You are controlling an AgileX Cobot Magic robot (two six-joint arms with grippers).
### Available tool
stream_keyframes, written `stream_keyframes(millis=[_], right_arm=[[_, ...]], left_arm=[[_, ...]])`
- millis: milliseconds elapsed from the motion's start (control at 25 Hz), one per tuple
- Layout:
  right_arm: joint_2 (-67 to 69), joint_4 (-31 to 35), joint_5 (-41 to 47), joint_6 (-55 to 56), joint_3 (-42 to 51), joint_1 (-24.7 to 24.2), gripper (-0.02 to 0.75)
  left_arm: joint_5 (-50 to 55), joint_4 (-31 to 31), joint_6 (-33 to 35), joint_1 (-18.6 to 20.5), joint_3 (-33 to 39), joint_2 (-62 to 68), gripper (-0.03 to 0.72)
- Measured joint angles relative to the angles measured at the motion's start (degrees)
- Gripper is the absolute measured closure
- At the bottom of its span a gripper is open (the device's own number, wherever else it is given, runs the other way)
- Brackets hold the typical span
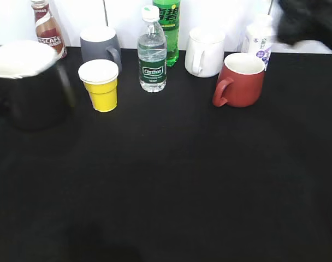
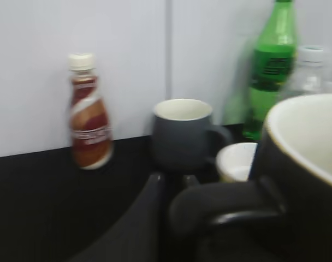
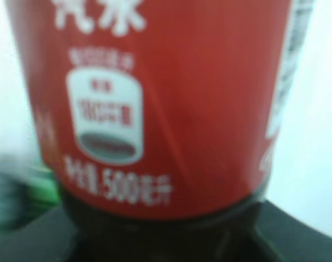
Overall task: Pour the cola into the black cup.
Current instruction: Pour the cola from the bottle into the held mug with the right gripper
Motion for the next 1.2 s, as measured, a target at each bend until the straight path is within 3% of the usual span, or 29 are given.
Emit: stream_keyframes(millis=[160, 280, 480, 680, 920, 1200], right_arm=[[-0.5, -0.8, 6.7, -2.9, 0.0, 16.1, 0.371], [1.6, -1.9, 9.3, -11.6, -0.6, 22.4, 0.371], [4.6, -0.5, 10.3, -36.2, -1.4, 22.7, 0.371], [4.6, 6.9, 10.0, -59.7, -1.4, 22.7, 0.371], [4.6, 6.9, 7.4, -72.7, -1.4, 22.7, 0.371], [4.6, 6.9, 2.9, -79.0, -1.4, 22.7, 0.372]], left_arm=[[0.0, 0.4, -0.1, -8.3, 0.0, 0.1, 0.633], [-0.4, 0.4, -0.2, -13.0, 0.0, 1.2, 0.633], [0.7, 0.5, -0.2, -15.2, 0.0, 1.2, 0.633], [3.0, 1.5, -0.2, -15.2, 0.0, 1.3, 0.633], [3.3, 3.9, 0.9, -15.2, 0.0, 1.3, 0.633], [2.9, 6.2, 1.1, -15.2, 0.0, 1.3, 0.633]])
